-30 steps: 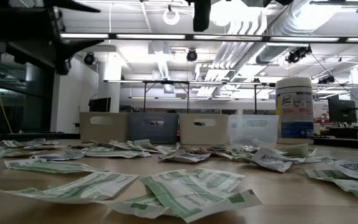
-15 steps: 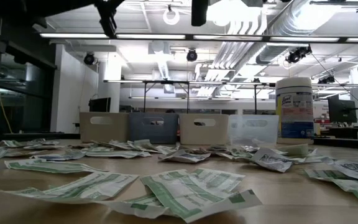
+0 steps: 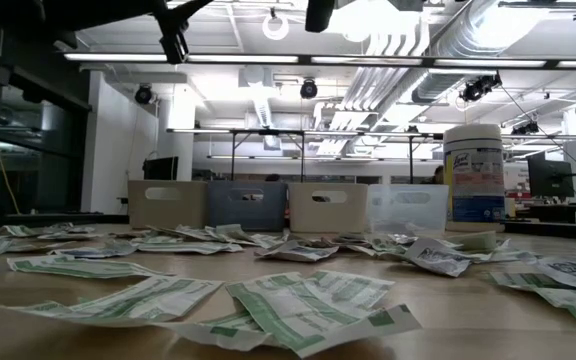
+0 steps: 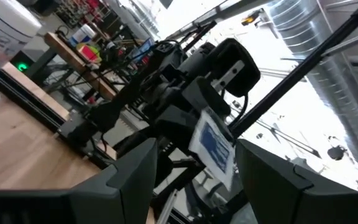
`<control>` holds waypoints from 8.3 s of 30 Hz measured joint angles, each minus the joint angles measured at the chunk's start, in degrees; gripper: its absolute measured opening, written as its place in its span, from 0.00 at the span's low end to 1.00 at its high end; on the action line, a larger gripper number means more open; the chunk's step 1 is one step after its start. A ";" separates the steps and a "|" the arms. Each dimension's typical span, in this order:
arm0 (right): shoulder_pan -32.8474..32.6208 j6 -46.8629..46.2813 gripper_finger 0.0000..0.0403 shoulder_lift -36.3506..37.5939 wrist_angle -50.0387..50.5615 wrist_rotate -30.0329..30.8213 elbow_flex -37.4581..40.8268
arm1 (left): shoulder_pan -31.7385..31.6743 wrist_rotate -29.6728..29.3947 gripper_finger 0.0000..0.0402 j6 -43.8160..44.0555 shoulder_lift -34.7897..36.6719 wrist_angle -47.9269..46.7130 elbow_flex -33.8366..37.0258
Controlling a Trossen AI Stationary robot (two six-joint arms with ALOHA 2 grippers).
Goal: Pick & Place First Aid Supplies
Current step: Put the blue alcohol pad into the black bin, then put the green bandage into the transparent bin
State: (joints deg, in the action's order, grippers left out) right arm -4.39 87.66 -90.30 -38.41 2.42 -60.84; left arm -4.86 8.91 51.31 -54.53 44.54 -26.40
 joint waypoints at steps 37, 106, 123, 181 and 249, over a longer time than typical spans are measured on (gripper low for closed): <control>3.63 -4.03 0.00 0.04 4.07 -0.18 0.03 | -0.02 0.96 0.34 1.01 -9.15 8.15 -4.01; 8.13 -97.85 0.40 16.20 45.81 38.45 0.04 | -35.45 29.51 0.00 -34.67 -33.28 -27.91 -21.22; 16.39 -111.87 0.40 17.14 60.63 19.38 0.04 | -36.76 20.05 0.00 -46.58 -37.47 -44.50 -27.20; -14.17 -167.58 0.40 24.39 104.64 5.08 6.43 | 19.45 -37.56 0.43 -38.52 14.24 -57.53 -5.42; -30.05 -204.52 0.37 4.17 80.52 -9.44 24.63 | 36.79 -36.52 0.43 -42.03 37.78 -58.53 5.67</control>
State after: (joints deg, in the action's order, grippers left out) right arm -34.44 -116.86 -86.13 42.10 -7.03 -36.21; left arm 31.92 -27.62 9.28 -16.75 -14.00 -20.73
